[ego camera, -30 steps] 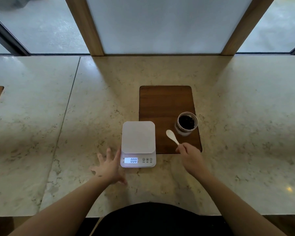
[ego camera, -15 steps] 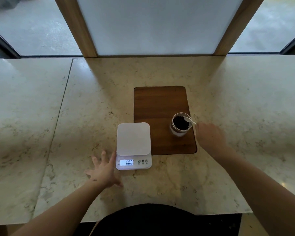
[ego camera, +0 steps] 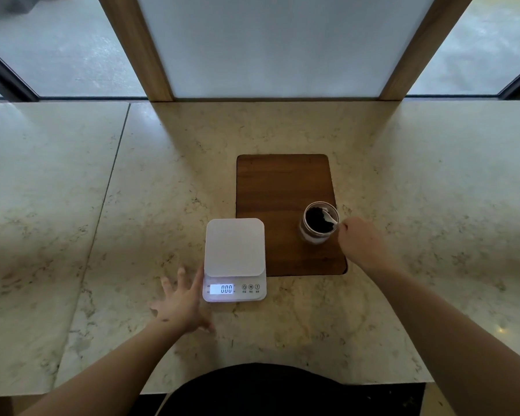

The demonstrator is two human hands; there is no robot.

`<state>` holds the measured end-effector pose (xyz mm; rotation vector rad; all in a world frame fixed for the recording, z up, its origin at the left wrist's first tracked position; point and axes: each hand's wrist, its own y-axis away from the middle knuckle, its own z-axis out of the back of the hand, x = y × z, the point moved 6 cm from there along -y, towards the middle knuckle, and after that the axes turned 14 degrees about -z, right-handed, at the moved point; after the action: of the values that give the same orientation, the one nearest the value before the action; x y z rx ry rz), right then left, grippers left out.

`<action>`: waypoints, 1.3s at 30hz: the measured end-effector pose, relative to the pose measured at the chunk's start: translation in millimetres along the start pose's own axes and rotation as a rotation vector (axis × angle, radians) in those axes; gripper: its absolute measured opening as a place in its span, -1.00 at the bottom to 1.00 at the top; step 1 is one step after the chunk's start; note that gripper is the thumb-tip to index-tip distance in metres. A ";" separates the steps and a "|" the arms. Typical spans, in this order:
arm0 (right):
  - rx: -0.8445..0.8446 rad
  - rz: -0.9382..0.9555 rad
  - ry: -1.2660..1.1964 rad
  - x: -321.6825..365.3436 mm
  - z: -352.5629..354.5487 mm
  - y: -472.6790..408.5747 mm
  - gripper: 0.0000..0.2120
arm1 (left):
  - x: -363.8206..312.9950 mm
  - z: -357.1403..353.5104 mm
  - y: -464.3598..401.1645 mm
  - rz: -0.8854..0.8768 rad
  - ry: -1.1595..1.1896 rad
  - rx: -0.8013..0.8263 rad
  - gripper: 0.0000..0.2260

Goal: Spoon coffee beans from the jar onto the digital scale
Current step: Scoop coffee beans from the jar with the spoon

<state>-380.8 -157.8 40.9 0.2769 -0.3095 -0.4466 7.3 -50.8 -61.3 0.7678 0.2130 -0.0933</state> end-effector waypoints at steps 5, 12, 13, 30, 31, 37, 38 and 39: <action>0.034 -0.026 -0.026 -2.4 -5.5 2.1 -0.56 | 0.0 0.1 -1.0 0.002 -0.005 -0.006 0.36; 0.029 -0.086 -0.085 -7.3 -10.5 5.7 -0.66 | 2.1 -1.1 -3.0 0.008 -0.002 -0.014 0.37; 0.026 -0.093 -0.097 -8.7 -10.9 6.7 -0.67 | 2.1 -1.4 -3.0 0.005 -0.001 -0.014 0.37; 0.220 -0.327 -0.447 -13.7 -20.8 7.9 -0.68 | 5.8 -4.5 -5.1 0.005 0.000 -0.012 0.38; 0.230 -0.351 -0.475 -15.0 -23.2 8.1 -0.69 | 5.7 -4.6 -5.0 0.004 0.001 -0.013 0.38; 0.254 -0.485 -0.637 -23.3 -38.6 8.1 -0.62 | 6.8 -6.0 -6.6 0.004 0.012 -0.016 0.39; 0.263 -0.497 -0.653 -23.0 -39.7 8.1 -0.62 | 7.4 -6.0 -7.2 0.006 0.010 -0.017 0.39; 0.275 -0.510 -0.672 -22.9 -40.5 8.3 -0.62 | 7.4 -6.2 -7.9 0.007 0.008 -0.017 0.40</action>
<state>-383.1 -132.2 1.2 0.4739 -0.9721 -1.0051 12.2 -52.2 -72.7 0.7520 0.2184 -0.0817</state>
